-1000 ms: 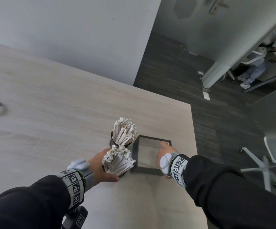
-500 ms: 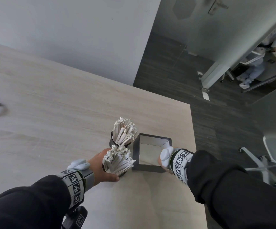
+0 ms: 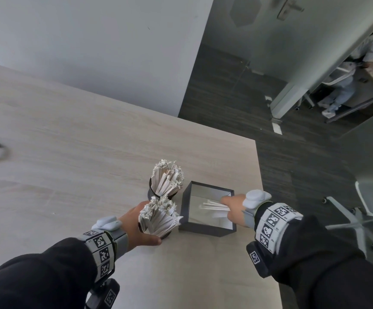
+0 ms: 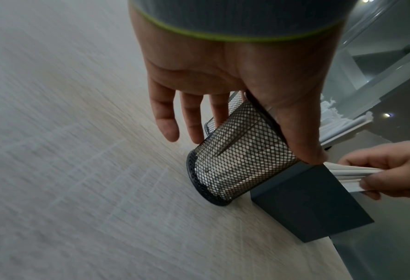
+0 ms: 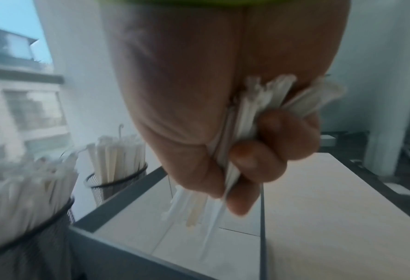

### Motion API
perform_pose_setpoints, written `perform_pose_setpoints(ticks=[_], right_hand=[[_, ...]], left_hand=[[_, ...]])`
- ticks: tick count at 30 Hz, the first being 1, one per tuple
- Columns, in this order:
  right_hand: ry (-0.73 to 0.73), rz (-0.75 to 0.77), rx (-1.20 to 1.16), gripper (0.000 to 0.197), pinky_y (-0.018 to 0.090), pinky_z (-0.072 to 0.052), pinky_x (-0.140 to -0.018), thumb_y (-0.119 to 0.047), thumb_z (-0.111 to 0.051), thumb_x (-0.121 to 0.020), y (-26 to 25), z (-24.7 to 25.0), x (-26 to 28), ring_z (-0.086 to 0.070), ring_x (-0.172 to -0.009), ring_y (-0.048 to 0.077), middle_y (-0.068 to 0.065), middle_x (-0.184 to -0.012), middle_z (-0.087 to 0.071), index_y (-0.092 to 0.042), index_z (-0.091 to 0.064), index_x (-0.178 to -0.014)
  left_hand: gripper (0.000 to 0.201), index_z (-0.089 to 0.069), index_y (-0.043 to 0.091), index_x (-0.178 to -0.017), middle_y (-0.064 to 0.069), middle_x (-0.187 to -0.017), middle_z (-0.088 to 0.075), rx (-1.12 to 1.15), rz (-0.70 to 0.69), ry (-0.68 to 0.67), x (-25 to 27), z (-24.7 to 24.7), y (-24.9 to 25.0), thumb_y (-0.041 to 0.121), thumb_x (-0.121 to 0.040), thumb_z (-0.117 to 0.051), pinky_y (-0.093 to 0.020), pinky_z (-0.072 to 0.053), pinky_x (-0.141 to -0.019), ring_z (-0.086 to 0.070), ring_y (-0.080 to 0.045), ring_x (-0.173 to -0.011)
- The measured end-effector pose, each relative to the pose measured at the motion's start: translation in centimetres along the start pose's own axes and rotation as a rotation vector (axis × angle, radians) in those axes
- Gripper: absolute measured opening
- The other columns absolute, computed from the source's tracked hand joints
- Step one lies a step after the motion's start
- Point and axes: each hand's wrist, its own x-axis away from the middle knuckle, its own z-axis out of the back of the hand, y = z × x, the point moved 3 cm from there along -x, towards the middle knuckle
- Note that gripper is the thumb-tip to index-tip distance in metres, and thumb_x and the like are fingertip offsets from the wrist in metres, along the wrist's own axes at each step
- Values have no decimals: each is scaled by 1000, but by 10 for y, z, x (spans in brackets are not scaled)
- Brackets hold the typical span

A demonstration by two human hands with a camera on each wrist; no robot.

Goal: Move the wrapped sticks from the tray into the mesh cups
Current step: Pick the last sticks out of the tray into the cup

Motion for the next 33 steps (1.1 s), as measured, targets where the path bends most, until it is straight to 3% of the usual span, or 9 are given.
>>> perform_pose_setpoints(ticks=[3, 6, 11, 15, 19, 22, 26, 30, 33], right_hand=[[117, -24, -250, 24, 28, -40, -58, -28, -43, -94, 6, -10, 13, -58, -79, 24, 4, -93, -61, -24, -51, -116], [199, 31, -499, 14, 30, -46, -69, -40, -51, -92, 8, -28, 25, -63, -82, 18, -3, -92, -66, -32, -57, -103], [353, 234, -769, 6, 27, -44, -61, -45, -59, -88, -26, -31, 57, -55, -63, 7, -5, -73, -62, -40, -58, -86], [300, 363, -521, 24, 31, -46, -67, -55, -50, -89, -66, -21, 65, -59, -75, 11, -9, -84, -65, -37, -55, -105], [292, 399, -265, 27, 31, -40, -66, -51, -48, -93, -94, -3, 57, -61, -88, 28, 1, -101, -67, -30, -49, -111], [246, 377, -125, 33, 32, -42, -67, -45, -45, -97, -106, 7, 48, -57, -80, 31, 10, -106, -66, -20, -43, -117], [200, 308, -70, 38, 33, -40, -67, -39, -43, -98, -113, 19, 38, -61, -90, 35, 14, -111, -65, -15, -39, -127], [199, 272, -50, 29, 25, -31, -49, -28, -46, -94, -121, 21, 30, -54, -69, 29, 6, -94, -64, -15, -46, -120], [256, 271, -71, 28, 24, -30, -48, -26, -51, -90, -125, 22, 28, -56, -71, 29, 7, -100, -65, -16, -47, -115]], left_hand=[[109, -30, 44, -138, 15, -121, -56, -13, 9, -10, 1, -1, 1, 62, -43, -80, -36, -52, -92, -59, -10, -106], [109, -27, 45, -139, 15, -124, -56, -20, 12, -20, 1, -1, 2, 61, -45, -81, -37, -52, -93, -59, -11, -108], [119, -16, 50, -143, 18, -134, -52, -47, -12, -40, 5, 2, 1, 62, -45, -83, -37, -49, -100, -55, -9, -119], [117, -18, 48, -144, 21, -130, -52, -5, -57, -31, 11, 4, 2, 39, -52, -91, -32, -47, -101, -53, -5, -119], [114, -20, 56, -135, 26, -123, -55, 39, -77, -4, 16, 3, -1, 41, -45, -89, -26, -49, -94, -55, 1, -113], [115, -22, 50, -138, 21, -124, -56, 44, -105, 10, 18, 3, 4, 41, -44, -87, -28, -50, -94, -56, -1, -112], [108, -32, 42, -139, 20, -121, -57, 51, -100, 58, 15, 1, 2, 48, -43, -82, -27, -49, -91, -57, -2, -110], [80, -48, 38, -121, 15, -109, -64, -11, -118, 54, 5, 1, 13, 51, -47, -76, -35, -55, -88, -65, -7, -101], [99, -41, 33, -133, 11, -120, -60, -18, -106, 47, 3, 2, 13, 53, -42, -74, -34, -52, -94, -61, -10, -108]])
